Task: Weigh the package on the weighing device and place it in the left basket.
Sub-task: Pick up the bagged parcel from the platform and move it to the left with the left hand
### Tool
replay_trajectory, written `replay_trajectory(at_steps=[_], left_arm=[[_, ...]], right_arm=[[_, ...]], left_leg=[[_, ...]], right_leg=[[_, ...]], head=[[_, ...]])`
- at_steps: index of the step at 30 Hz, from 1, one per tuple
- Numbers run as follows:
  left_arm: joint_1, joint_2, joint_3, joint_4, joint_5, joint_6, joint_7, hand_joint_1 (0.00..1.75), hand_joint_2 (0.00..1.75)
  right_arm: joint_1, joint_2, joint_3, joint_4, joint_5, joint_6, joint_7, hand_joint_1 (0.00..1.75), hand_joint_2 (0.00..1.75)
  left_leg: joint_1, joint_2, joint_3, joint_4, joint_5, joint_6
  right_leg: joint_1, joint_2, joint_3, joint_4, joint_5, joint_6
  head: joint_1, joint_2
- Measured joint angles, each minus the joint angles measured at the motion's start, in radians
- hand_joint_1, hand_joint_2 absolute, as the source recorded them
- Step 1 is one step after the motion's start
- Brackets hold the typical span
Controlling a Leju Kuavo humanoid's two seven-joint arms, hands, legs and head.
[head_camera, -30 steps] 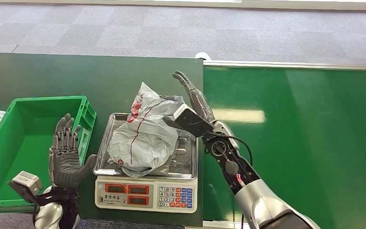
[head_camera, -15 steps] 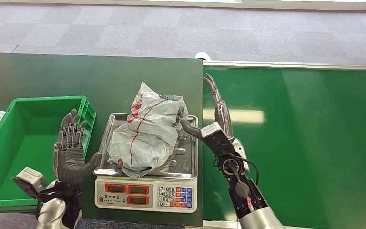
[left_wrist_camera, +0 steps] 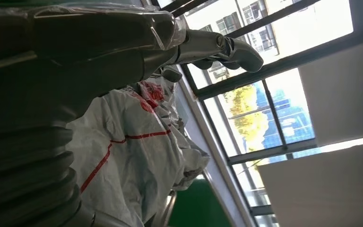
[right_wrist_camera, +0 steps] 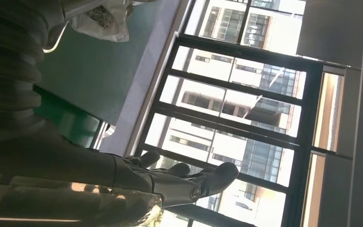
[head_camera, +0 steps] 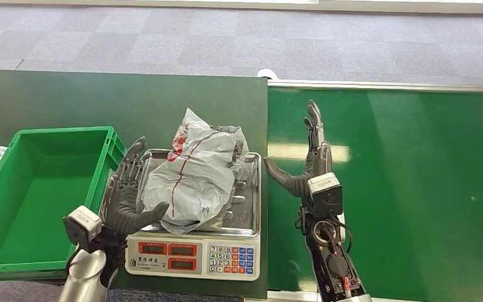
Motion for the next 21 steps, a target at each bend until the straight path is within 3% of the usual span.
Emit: replay_trajectory(at_steps=[11,21], left_arm=[[-0.198,0.02,-0.171,0.19,-0.35,0.1,0.231,0.0,1.75],[-0.267,0.025,-0.224,0.287,-0.385,0.104,0.266,0.0,1.75]], right_arm=[[0.089,0.014,-0.024,-0.08,0.05,0.025,0.04,0.0,1.75],[0.104,0.016,-0.033,-0.091,0.056,0.031,0.043,0.0,1.75]], left_leg=[[0.0,0.0,0.0,0.0,0.0,0.0],[0.0,0.0,0.0,0.0,0.0,0.0]], right_leg=[[0.0,0.0,0.0,0.0,0.001,0.0],[0.0,0.0,0.0,0.0,0.001,0.001]], head=[[0.0,0.0],[0.0,0.0]])
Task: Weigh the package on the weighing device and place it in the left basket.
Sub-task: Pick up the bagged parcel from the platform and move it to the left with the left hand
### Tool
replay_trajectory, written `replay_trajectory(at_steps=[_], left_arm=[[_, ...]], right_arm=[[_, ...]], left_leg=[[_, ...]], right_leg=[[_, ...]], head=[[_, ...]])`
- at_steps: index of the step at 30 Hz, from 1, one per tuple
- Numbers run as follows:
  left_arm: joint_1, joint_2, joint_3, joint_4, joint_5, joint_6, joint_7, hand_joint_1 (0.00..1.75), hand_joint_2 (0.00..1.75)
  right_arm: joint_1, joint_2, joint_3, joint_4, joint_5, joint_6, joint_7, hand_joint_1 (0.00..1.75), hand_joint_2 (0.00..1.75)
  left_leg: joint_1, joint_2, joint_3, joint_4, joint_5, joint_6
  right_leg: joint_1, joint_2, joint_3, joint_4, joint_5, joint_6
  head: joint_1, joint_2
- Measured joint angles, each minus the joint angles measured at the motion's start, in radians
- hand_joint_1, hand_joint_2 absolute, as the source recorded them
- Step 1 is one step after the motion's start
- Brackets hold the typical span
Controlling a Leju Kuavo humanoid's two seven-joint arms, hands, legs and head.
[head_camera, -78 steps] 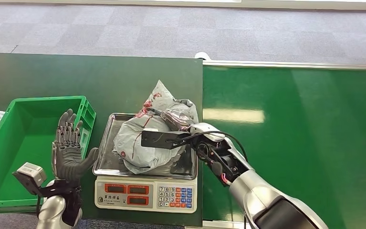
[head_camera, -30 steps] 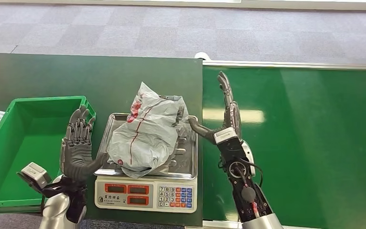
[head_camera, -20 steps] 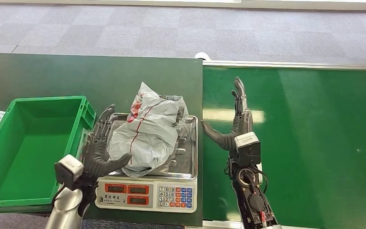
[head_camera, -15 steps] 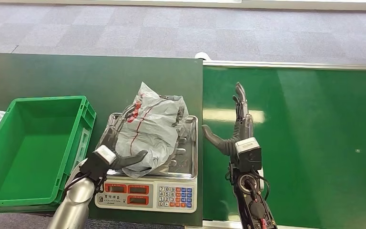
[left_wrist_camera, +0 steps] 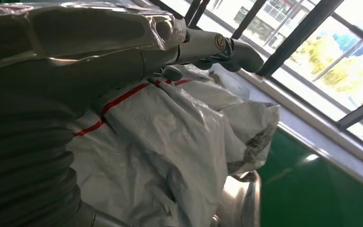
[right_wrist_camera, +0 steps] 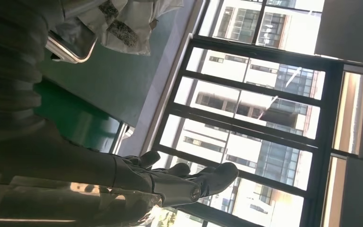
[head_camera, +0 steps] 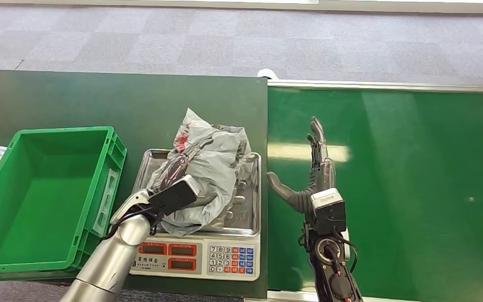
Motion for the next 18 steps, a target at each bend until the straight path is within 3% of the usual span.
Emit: replay_trajectory(at_steps=[9,14,18], left_arm=[[-0.083,-0.002,-0.065,0.131,-0.098,-0.077,0.155,0.0,1.75],[-0.115,-0.007,-0.102,0.181,-0.109,-0.115,0.171,0.25,1.75],[-0.135,-0.008,-0.137,0.207,-0.135,-0.145,0.187,0.26,1.75]], right_arm=[[0.016,0.006,-0.012,0.0,0.031,0.014,0.016,0.0,1.75],[0.025,0.006,-0.024,0.0,0.04,0.016,0.018,0.0,1.75],[0.029,0.006,-0.033,0.0,0.042,0.016,0.021,0.0,1.75]], left_leg=[[0.0,0.0,0.001,0.0,0.0,0.0],[0.0,-0.001,0.004,0.0,0.0,0.0],[0.0,-0.001,0.008,0.0,0.0,0.0]], right_leg=[[0.0,0.0,0.002,0.0,0.0,0.0],[0.0,-0.001,0.006,0.0,0.0,0.0],[0.0,-0.002,0.01,0.0,0.0,0.0]], head=[[0.0,0.0],[0.0,0.0],[0.0,0.0]])
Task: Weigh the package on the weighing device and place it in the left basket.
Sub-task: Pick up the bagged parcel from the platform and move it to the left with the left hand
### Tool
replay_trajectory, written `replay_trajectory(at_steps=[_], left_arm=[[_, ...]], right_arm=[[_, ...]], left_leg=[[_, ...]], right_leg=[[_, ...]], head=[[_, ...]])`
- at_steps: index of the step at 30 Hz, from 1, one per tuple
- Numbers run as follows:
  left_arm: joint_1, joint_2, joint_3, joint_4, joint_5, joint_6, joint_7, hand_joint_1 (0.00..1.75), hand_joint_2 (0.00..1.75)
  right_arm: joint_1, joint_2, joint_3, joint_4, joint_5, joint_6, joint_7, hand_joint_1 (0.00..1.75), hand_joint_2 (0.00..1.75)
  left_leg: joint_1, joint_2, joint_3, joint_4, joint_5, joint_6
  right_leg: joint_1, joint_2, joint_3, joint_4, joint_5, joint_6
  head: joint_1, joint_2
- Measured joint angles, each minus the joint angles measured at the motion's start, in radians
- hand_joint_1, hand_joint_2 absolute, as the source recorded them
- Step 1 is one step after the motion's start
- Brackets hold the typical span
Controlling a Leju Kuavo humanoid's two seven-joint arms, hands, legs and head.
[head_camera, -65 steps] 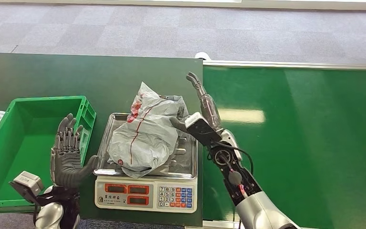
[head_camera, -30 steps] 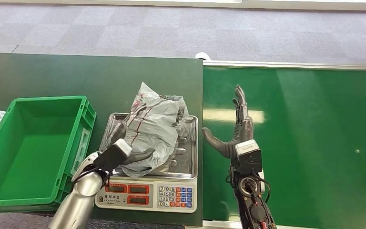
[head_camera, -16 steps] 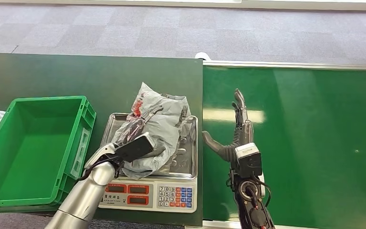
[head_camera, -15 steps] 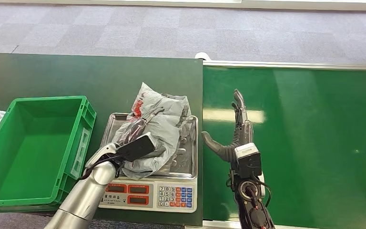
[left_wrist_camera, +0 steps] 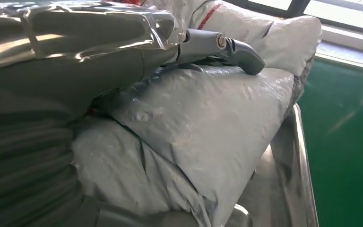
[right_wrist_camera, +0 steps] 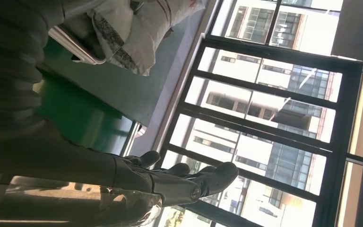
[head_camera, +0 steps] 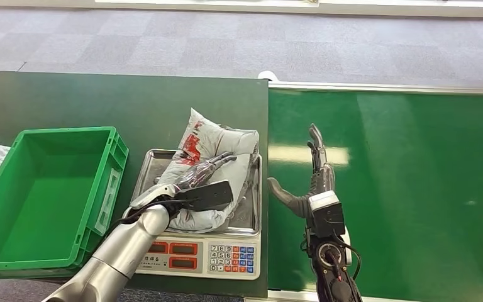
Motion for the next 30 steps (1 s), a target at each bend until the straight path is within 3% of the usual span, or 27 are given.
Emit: replay_trajectory(at_steps=[1,3,5,7,8,16,20,27,30], left_arm=[[-0.003,0.0,-0.007,0.005,-0.002,-0.002,0.002,0.34,1.75],[-0.008,0.0,-0.017,0.012,-0.003,-0.004,0.004,0.78,1.75],[-0.012,-0.001,-0.024,0.017,-0.007,-0.005,0.005,1.36,1.75],[-0.017,-0.001,-0.032,0.02,-0.017,-0.006,0.005,1.67,1.75],[-0.02,-0.001,-0.036,0.022,-0.024,-0.006,0.005,1.72,1.75],[-0.019,-0.004,-0.064,0.016,-0.073,0.105,-0.036,1.75,1.75],[0.011,-0.006,-0.059,-0.026,-0.046,0.168,-0.074,1.75,0.0],[0.075,-0.012,-0.028,-0.119,0.011,0.332,-0.154,1.75,0.0],[0.087,-0.014,-0.018,-0.142,0.019,0.361,-0.164,1.75,0.0]], right_arm=[[0.0,0.0,-0.002,0.0,0.0,0.0,0.0,0.0,1.75],[0.001,0.0,-0.005,0.0,0.0,0.0,0.0,0.0,1.75],[0.002,0.0,-0.007,0.0,0.001,0.0,0.0,0.0,1.75],[0.002,0.0,-0.009,0.0,0.002,0.0,0.0,0.0,1.75],[0.002,0.0,-0.01,0.0,0.002,-0.001,0.0,0.0,1.75],[0.031,0.0,-0.033,-0.026,0.002,-0.004,0.0,0.0,1.75],[0.051,0.0,-0.047,-0.05,0.003,-0.004,0.0,0.0,1.75],[0.058,0.001,-0.057,-0.069,0.008,-0.004,0.001,0.0,1.75],[0.058,0.003,-0.06,-0.071,0.008,-0.004,0.001,0.0,1.75]], left_leg=[[0.0,0.0,0.001,0.0,0.0,0.0],[0.0,0.0,0.003,0.0,0.0,0.0],[0.0,0.0,0.004,0.0,0.0,0.0],[0.0,0.0,0.005,0.0,0.0,0.0],[0.0,0.0,0.006,0.0,0.0,0.0],[0.0,-0.001,0.008,0.0,0.0,0.0],[0.0,0.0,0.006,0.0,0.0,0.0],[0.0,0.0,0.0,0.0,0.0,0.0],[0.0,0.0,-0.003,0.0,0.0,0.0]], right_leg=[[0.0,0.0,0.001,0.0,0.0,0.0],[0.0,0.0,0.003,0.0,0.0,0.0],[0.0,0.0,0.004,0.0,0.0,0.0],[0.0,0.0,0.005,0.0,0.0,0.0],[0.0,0.0,0.006,0.0,0.0,0.0],[0.0,0.0,0.008,0.0,0.0,0.0],[0.0,0.0,0.006,0.0,0.0,0.0],[0.0,0.0,-0.001,0.0,0.0,0.0],[0.0,0.0,-0.004,0.0,0.0,0.0]], head=[[0.0,0.0],[0.0,0.0],[0.0,0.0],[0.0,0.0],[0.0,0.0],[0.0,0.0],[0.0,0.0],[0.0,0.0],[0.0,0.0]])
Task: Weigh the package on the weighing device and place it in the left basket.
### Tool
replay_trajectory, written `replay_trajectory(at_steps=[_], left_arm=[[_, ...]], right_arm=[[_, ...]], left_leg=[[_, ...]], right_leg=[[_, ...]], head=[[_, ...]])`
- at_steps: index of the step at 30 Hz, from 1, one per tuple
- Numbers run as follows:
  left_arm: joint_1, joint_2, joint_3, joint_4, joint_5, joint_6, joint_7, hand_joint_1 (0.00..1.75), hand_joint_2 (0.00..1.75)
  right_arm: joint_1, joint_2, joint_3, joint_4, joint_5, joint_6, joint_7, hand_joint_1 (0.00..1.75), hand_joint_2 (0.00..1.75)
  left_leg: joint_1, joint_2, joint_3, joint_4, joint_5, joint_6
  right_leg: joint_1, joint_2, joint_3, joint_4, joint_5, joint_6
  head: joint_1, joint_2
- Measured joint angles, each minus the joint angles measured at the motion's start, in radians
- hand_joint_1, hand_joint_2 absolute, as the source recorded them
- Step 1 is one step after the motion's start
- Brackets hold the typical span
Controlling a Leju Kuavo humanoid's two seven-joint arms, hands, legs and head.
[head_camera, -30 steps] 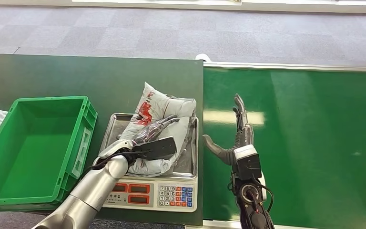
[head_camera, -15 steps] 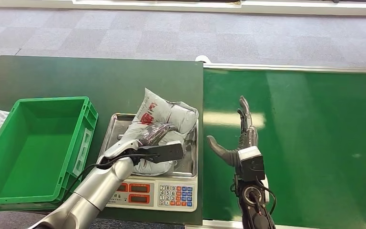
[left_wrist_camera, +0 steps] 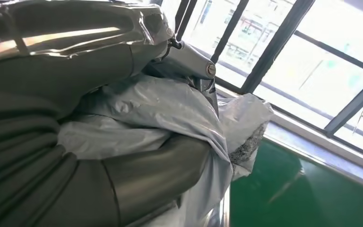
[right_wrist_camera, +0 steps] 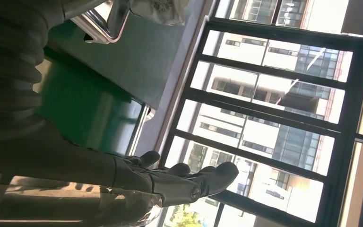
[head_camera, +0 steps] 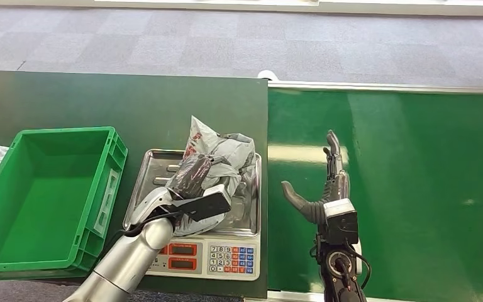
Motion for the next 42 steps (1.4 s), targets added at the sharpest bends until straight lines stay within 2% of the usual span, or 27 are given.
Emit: replay_trajectory(at_steps=[3,9,13,15,17,19,24,28,34,42], left_arm=[[0.021,-0.001,0.01,-0.026,0.006,0.068,-0.023,1.75,0.0],[0.065,-0.011,0.032,-0.09,0.043,0.304,-0.088,1.75,0.0],[0.089,-0.012,0.048,-0.121,0.035,0.482,-0.172,1.75,0.0],[0.103,-0.024,0.081,-0.137,-0.029,0.518,-0.241,1.75,0.0],[0.121,-0.049,0.139,-0.158,-0.12,0.526,-0.307,1.75,0.0],[0.137,-0.077,0.205,-0.188,-0.21,0.528,-0.339,1.75,0.0],[0.155,-0.129,0.383,-0.287,-0.432,0.528,-0.348,1.75,0.0],[0.16,-0.148,0.527,-0.377,-0.6,0.528,-0.35,1.75,0.0],[0.159,-0.155,0.698,-0.449,-0.63,0.528,-0.35,1.75,0.0],[0.16,-0.159,0.776,-0.489,-0.628,0.528,-0.35,1.75,0.0]], right_arm=[[-0.001,0.002,-0.002,-0.001,0.0,0.0,0.0,0.0,1.75],[-0.02,0.005,-0.006,-0.001,-0.029,-0.01,0.0,0.0,1.75],[-0.035,0.005,-0.008,0.002,-0.051,-0.019,-0.004,0.0,1.75],[-0.039,0.005,-0.009,0.007,-0.061,-0.025,-0.009,0.0,1.75],[-0.041,0.005,-0.009,0.012,-0.072,-0.035,-0.015,0.0,1.75],[-0.042,0.005,-0.009,0.018,-0.08,-0.041,-0.02,0.0,1.75],[-0.041,0.004,-0.009,0.027,-0.086,-0.042,-0.022,0.0,1.75],[-0.035,-0.001,-0.009,0.03,-0.087,-0.052,-0.023,0.0,1.75],[-0.015,-0.005,-0.012,0.027,-0.087,-0.059,-0.024,0.0,1.75],[-0.008,-0.005,-0.017,0.023,-0.086,-0.056,-0.024,0.0,1.75]], left_leg=[[0.0,0.0,-0.001,0.0,0.0,0.0],[0.0,0.0,-0.002,0.0,0.0,0.0],[0.0,0.0,-0.002,0.0,0.0,0.0],[0.0,0.0,-0.003,0.0,0.0,0.0],[0.0,0.0,-0.003,0.0,0.0,0.0],[0.0,0.001,-0.003,0.0,0.0,0.0],[0.0,0.001,-0.003,0.0,0.0,0.0],[0.0,0.001,-0.003,0.0,0.0,0.0],[0.0,0.001,-0.005,0.0,0.0,0.0],[0.0,0.001,-0.005,0.0,0.0,0.0]], right_leg=[[0.0,0.0,-0.001,0.0,0.0,0.0],[0.0,0.0,-0.002,0.0,0.0,0.0],[0.0,0.0,-0.002,0.0,0.0,0.0],[0.0,0.0,-0.002,0.0,0.0,0.0],[0.0,0.0,-0.002,0.0,0.0,0.0],[0.0,0.0,-0.003,0.0,0.0,0.0],[0.0,0.0,-0.003,0.0,0.0,0.0],[0.0,0.0,-0.004,0.0,0.0,0.0],[0.0,0.001,-0.005,0.0,0.0,0.0],[0.0,0.0,-0.005,0.0,0.0,0.0]], head=[[0.0,0.0],[0.0,0.0],[0.0,0.0],[0.0,0.0],[0.0,0.0],[0.0,0.0],[0.0,0.0],[0.0,0.0],[0.0,0.0],[0.0,0.0]])
